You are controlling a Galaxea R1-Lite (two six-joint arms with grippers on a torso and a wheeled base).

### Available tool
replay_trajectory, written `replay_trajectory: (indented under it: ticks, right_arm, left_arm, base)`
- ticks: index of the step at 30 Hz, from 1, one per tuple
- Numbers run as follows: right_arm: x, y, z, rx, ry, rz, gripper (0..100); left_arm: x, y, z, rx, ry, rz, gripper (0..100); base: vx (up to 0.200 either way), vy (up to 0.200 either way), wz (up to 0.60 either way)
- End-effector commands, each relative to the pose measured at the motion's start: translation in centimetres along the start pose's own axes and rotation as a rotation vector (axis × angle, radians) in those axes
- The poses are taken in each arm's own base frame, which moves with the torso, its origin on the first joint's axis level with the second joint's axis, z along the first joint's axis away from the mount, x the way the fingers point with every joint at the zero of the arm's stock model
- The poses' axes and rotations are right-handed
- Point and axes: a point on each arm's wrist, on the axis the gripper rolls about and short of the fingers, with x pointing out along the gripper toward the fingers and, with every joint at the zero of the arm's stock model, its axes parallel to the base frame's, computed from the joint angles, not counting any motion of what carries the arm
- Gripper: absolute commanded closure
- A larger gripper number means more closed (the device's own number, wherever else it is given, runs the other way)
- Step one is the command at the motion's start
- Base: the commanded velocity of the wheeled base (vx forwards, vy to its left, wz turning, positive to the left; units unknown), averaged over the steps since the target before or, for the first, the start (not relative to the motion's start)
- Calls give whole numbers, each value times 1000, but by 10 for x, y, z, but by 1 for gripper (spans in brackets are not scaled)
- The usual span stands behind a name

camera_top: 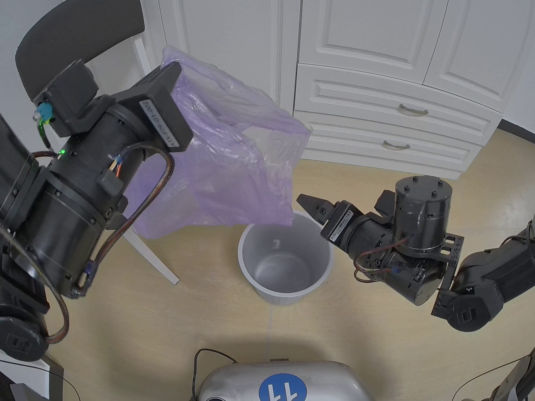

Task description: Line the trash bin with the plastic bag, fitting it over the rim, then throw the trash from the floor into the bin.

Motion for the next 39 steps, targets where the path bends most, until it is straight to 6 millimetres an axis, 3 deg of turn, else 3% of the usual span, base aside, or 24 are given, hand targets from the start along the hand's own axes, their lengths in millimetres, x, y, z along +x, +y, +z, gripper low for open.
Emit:
replay_trajectory:
  ticks: [1,9,19,28,39]
  right_arm:
    - [9,-7,3,44,15,2,0]
    - [22,-15,-14,102,56,5,0]
    - [23,-13,-19,131,24,65,0]
    - [31,-14,-43,181,56,80,0]
    - [18,-9,-46,177,70,115,0]
  left_arm:
    - [-10,-2,13,-25,-25,-25,100]
    - [-16,-5,23,-53,-49,-49,100]
    - [-21,-5,34,-73,-82,-58,100]
    - [-24,-7,39,-100,-113,-75,100]
    - [-26,-12,38,-106,-104,-96,100]
  base:
    - [0,0,0]
    - [0,0,0]
    - [0,0,0]
    - [0,0,0]
    - [0,0,0]
